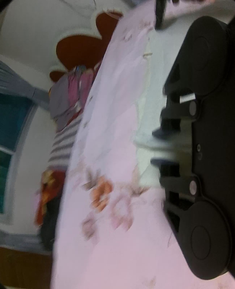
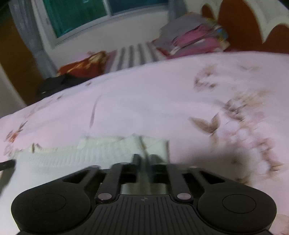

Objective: Fold small clothes
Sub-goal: 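Open both grippers and release the folded hem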

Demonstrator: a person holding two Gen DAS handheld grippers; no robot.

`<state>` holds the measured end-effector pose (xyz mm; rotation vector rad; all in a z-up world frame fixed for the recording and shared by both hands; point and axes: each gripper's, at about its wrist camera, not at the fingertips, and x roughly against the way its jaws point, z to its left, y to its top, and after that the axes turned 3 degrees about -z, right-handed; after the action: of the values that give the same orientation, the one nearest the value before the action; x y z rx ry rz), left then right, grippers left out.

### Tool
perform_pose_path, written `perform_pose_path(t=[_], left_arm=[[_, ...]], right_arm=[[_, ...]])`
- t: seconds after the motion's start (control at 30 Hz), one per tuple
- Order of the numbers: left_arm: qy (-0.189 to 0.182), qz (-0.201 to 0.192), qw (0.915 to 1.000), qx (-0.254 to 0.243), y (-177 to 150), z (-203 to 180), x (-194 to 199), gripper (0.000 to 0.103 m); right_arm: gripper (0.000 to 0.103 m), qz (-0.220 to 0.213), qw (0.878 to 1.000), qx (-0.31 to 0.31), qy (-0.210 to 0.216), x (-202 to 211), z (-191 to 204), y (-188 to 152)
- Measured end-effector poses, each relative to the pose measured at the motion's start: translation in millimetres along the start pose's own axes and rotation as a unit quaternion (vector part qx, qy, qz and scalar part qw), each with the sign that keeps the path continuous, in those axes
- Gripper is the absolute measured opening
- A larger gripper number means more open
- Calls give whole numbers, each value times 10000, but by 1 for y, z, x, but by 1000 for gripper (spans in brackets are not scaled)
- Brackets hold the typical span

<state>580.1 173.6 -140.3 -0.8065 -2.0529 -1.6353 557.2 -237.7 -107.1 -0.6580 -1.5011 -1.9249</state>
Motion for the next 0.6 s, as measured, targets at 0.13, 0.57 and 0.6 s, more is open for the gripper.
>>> perform_pose_path(t=[0.13,0.57,0.6], left_arm=[[-543,-365,9972,-356,-5,-45,29,51],[-115,30,9967,-804,-31,-32,3,51],[-179,8,9976,-662,-30,-23,6,50]], right_arm=[[47,-365,9956,610,607,28,41,-11],[47,22,9943,1063,2,-10,53,-29],[47,112,9949,997,134,-11,47,-26]])
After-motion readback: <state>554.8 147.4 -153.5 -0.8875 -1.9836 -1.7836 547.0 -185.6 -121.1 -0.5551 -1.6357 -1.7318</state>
